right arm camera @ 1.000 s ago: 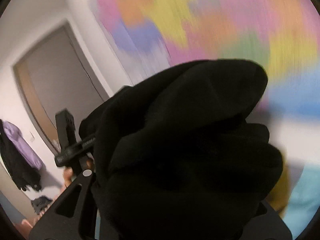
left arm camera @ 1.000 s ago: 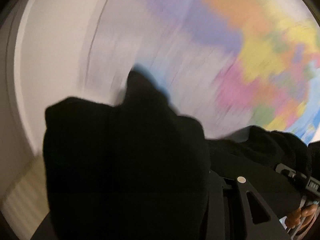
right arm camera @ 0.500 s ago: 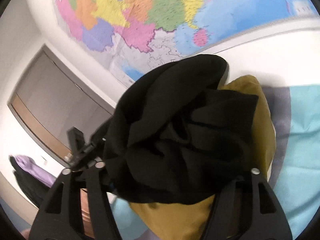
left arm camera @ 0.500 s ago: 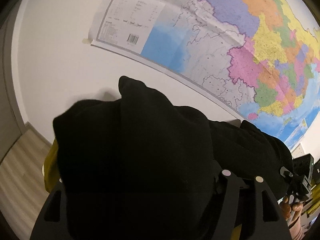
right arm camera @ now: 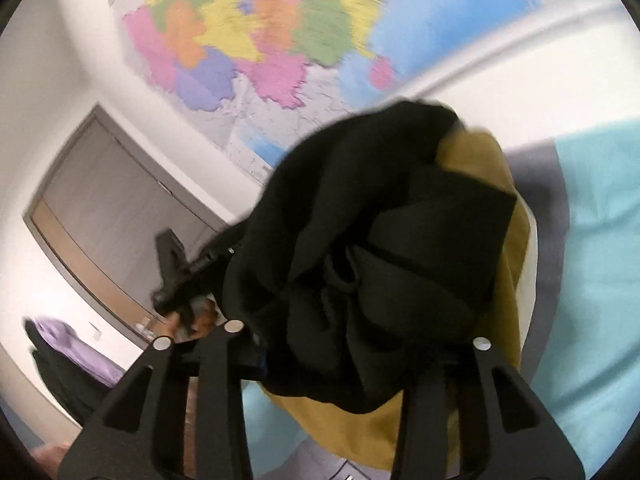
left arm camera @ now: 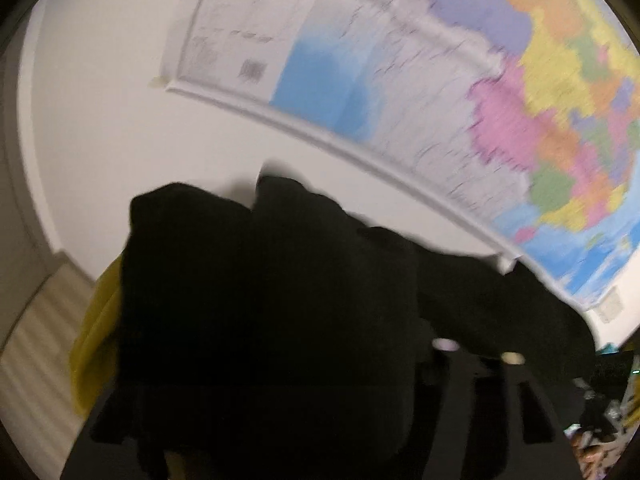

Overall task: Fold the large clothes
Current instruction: 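Lower the black bundle onto the mustard folded clothes with both grippers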

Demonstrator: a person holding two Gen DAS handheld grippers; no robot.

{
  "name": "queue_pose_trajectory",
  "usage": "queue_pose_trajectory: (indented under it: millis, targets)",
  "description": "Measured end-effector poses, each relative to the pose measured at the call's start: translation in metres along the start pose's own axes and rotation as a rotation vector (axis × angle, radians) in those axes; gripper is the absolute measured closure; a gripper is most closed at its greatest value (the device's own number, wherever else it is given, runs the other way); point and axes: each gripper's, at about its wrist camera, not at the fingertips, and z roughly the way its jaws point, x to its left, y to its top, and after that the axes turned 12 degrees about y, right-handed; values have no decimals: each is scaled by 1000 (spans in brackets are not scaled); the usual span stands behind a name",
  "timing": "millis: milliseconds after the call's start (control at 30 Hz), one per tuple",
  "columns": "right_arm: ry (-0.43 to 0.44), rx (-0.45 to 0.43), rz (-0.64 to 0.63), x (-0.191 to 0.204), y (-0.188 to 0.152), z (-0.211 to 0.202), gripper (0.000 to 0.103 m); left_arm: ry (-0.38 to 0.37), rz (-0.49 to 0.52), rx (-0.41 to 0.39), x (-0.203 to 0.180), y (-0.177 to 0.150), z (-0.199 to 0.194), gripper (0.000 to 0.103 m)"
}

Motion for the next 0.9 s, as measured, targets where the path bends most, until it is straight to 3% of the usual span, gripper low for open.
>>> queue_pose_trajectory:
  millis: [67, 233, 367, 433, 900]
  targets:
    - [-25, 0, -11, 3, 0, 1, 56, 33, 30, -18, -3, -3, -5, 29]
    - [-63, 31, -19, 12, 4, 5, 54, 157, 113, -64, -17, -6, -22, 29]
    - [-102, 44, -37, 13, 4, 5, 49, 211, 138, -91, -26, -3, -38, 29]
    - [-141, 49, -46, 15, 3, 0, 42, 224, 141, -95, -28, -2, -43, 29]
    - [-298, 111, -200, 48, 6, -15, 36, 276, 177, -145, -31, -12, -72, 25]
